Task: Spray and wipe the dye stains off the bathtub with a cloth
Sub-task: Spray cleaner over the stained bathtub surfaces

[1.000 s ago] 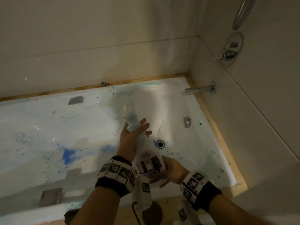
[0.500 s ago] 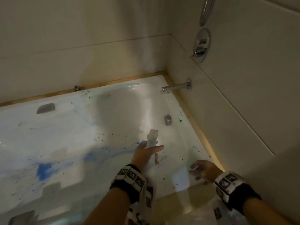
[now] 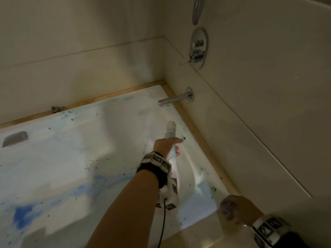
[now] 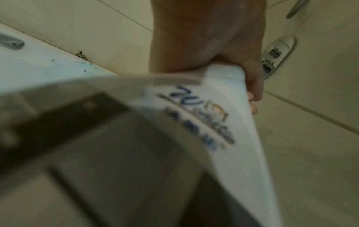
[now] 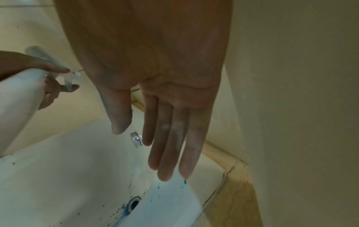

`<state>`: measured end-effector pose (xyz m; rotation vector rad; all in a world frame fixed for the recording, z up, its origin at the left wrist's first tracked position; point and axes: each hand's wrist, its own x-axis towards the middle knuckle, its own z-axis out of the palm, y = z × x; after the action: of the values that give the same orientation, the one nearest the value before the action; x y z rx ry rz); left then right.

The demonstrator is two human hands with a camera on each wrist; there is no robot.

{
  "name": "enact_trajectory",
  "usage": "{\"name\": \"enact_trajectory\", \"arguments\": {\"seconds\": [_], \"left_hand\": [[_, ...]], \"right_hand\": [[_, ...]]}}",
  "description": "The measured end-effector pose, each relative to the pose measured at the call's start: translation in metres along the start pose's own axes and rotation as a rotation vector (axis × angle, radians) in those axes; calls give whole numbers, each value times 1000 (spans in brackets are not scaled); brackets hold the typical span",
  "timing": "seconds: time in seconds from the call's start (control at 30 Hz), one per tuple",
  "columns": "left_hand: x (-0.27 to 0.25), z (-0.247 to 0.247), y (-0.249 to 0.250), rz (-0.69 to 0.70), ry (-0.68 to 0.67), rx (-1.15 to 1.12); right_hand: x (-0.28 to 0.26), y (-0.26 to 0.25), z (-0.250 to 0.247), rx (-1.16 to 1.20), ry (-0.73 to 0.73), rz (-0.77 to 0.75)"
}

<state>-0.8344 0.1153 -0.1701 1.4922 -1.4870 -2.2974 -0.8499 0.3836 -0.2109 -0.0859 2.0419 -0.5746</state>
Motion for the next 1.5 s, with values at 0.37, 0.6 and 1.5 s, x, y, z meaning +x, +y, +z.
{"name": "enact_trajectory", "arguments": {"seconds": [0.37, 0.6, 1.5], "left_hand": [[4, 2, -17, -63, -76, 138], [-4, 0, -26, -126, -198, 203], [-78, -14, -150, -220, -358, 507]], "right_hand": [[27, -11, -7, -194, 112, -16], [29, -8, -10, -195, 149, -17], [-2, 37, 3, -324, 231, 45]]}}
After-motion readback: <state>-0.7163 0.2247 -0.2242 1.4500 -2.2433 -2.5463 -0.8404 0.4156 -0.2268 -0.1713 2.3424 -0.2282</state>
